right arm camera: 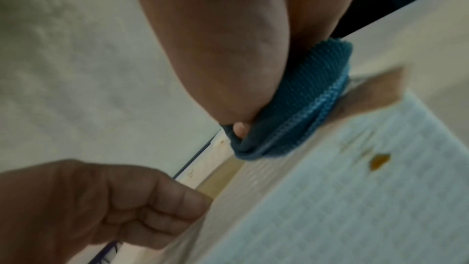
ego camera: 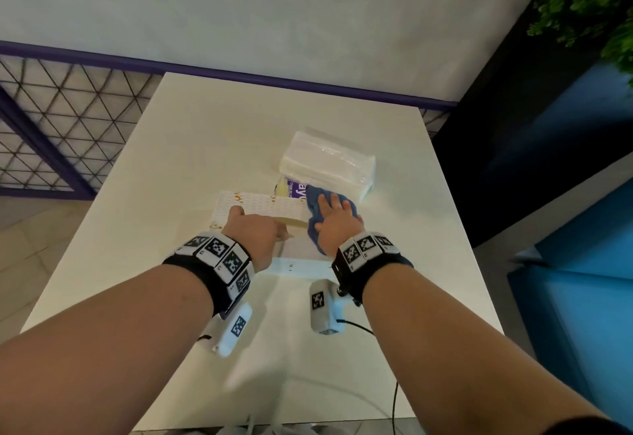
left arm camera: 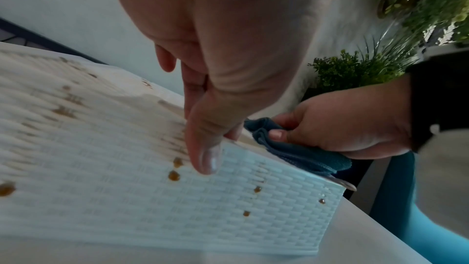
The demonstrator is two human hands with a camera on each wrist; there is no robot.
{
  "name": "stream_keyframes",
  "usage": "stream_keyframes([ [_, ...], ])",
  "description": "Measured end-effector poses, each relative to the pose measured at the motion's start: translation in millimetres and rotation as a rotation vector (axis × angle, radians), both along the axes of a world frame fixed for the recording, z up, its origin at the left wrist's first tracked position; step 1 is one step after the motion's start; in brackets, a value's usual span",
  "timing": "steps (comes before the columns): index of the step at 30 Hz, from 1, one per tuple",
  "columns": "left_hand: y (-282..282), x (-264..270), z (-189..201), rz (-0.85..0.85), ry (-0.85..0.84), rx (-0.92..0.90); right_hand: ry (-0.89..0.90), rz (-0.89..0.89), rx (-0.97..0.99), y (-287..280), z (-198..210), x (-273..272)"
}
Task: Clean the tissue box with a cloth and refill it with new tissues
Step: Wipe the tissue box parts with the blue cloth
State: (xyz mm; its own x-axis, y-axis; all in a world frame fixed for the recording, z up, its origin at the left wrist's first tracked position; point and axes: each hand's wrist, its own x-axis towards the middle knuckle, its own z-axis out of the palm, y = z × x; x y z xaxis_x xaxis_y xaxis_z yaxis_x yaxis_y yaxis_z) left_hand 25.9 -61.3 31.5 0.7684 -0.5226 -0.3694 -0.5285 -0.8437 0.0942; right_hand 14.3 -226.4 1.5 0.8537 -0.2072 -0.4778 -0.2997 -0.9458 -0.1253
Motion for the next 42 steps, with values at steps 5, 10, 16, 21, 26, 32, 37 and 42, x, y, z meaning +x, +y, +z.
stream_keyframes([
  [5, -1.2, 3.7, -9.8, -0.067, -0.038, 0.017, -0.050, 0.131, -0.002, 7.8, 18.3, -24.7],
  [10, 3.1, 13.1, -13.0, -0.202, -0.035, -0.016, -0.160, -0.079, 0.202, -25.0, 57.5, -43.1],
  [16, 10.9, 15.0, -6.0, -0.373, -0.132, 0.011, -0.359, -0.365, 0.281, -52.9, 78.0, -47.4],
  [21, -0.4, -0.7, -5.3, -0.176, -0.132, -0.076, -0.379, -0.271, 0.246, -27.2, 79.0, -45.3],
  [26, -1.2, -4.9, -10.7, -0.103, -0.123, 0.102, -0.263, -0.043, 0.142, 11.3, 66.8, -54.2],
  [32, -5.0, -1.4, -14.3, -0.124, -0.132, 0.134, 0.076, 0.018, -0.068, 46.8, -4.8, -60.8],
  [37, -10.3, 2.4, -10.1, -0.162, -0.118, 0.205, 0.048, -0.046, -0.128, 24.2, 0.7, 16.2],
  [42, -7.0, 5.5, -10.3, -0.171, -0.110, 0.154, 0.052, 0.002, -0.093, 62.8, 8.0, -48.8],
])
